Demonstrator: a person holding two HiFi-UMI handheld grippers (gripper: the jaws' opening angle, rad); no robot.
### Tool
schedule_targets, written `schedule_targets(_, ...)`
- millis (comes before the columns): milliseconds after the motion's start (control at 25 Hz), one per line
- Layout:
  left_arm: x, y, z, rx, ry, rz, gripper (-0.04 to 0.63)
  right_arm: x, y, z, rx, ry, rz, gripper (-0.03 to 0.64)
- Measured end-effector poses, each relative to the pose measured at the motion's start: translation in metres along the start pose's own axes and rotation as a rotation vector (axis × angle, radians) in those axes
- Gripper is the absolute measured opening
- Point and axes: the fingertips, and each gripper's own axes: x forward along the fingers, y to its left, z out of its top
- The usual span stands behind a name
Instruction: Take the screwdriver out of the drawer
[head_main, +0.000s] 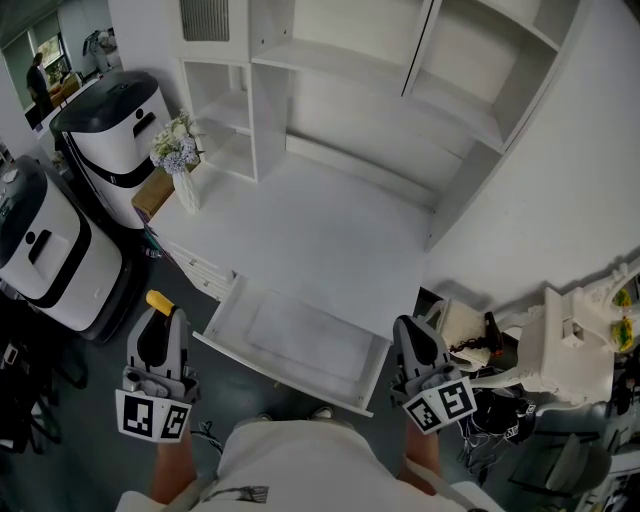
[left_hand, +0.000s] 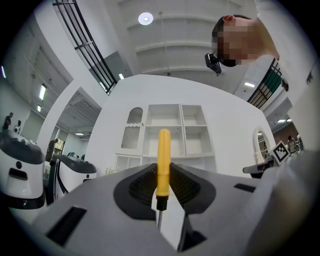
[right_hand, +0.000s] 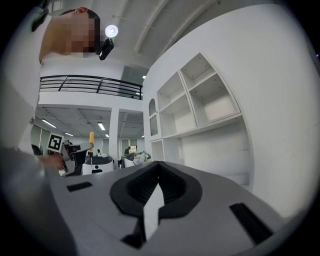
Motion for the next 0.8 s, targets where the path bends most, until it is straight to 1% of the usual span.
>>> schedule_targets(320,-0.003,-0.002,-0.005,-0.009,0.005,-0.008,0.081,0.001,0.007,-0.004,-0.015,0.011,0.005,0.011)
schedule_targets(800,-0.012,-0.003,0.0,-0.016,-0.006,-0.017,0.081,-0.004,0.017,-0.004,-0.015,0.007,0.005,0.01)
